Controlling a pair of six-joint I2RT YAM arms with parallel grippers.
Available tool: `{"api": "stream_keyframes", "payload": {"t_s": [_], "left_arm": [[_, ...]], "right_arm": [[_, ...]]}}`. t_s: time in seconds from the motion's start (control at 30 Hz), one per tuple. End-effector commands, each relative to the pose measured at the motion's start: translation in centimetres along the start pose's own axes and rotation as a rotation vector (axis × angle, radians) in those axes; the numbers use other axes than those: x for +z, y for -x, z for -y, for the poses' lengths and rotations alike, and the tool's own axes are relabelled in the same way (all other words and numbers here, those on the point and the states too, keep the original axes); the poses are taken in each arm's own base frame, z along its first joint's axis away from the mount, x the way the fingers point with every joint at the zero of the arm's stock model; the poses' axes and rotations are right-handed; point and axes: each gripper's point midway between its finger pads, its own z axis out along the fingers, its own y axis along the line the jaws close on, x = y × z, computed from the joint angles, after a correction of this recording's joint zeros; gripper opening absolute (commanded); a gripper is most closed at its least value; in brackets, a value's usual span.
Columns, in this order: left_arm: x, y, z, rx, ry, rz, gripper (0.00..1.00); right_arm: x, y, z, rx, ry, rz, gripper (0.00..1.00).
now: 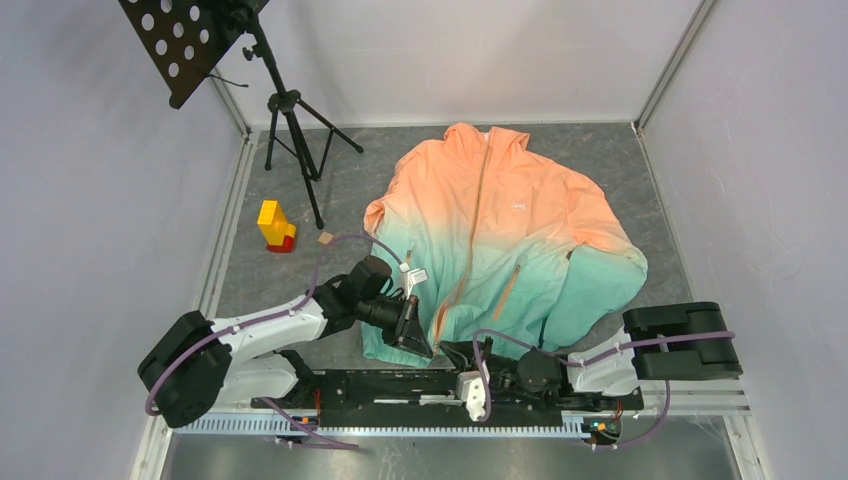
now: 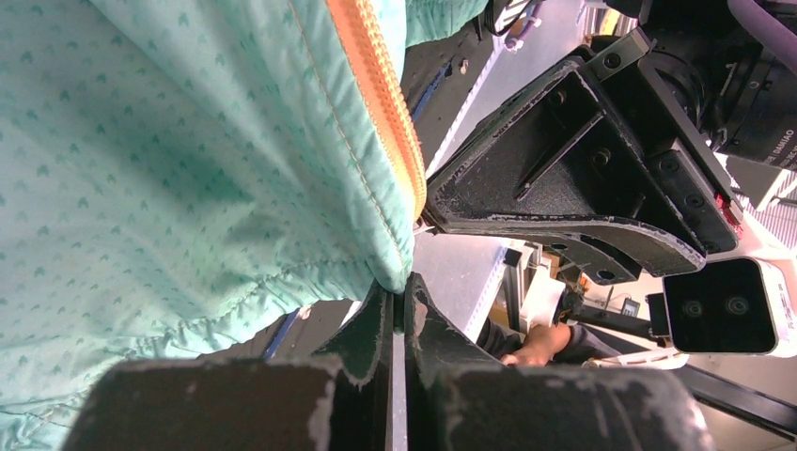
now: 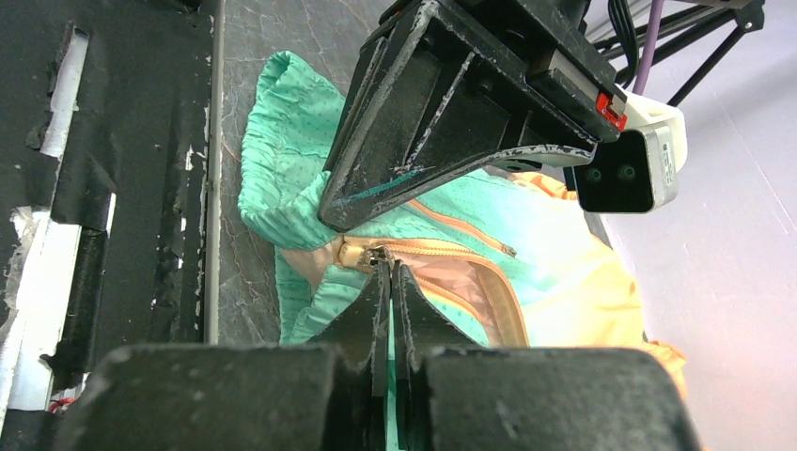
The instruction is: Zip up the jacket
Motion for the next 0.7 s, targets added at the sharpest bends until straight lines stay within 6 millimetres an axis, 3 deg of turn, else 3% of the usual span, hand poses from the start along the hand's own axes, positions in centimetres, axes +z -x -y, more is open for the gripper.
{"api": "stream_keyframes", "payload": {"t_s": [0.0, 0.17, 0.33, 0.5, 0.67], "left_arm": [[-0.3, 0.5, 1.1, -0.011, -0.018, -0.002, 0.02], [-0.3, 0.3, 0.5, -0.031, 0.023, -0.005, 0.02], [0.3, -0.3, -0.7, -0.044, 0.104, -0.025, 0.02], [0.7, -0.8, -1.6, -0.045, 0.174, -0.038, 0.02], [0.7, -1.2, -3.0, -0.046, 0.244, -0.044, 0.02]], "right_arm": [[0.4, 0.7, 1.2, 0.090, -0.071, -0.001, 0.00], [0.9, 0.3, 0.8, 0.178, -0.071, -0.044, 0.00], [1.5, -1.9, 1.7, 0.262, -0.169, -0.227, 0.00], [-0.9, -4.0, 4.9, 0.276, -0.382, -0.337, 0.00], [-2.5, -4.0, 6.5, 0.312, -0.453, -0.343, 0.00]]}}
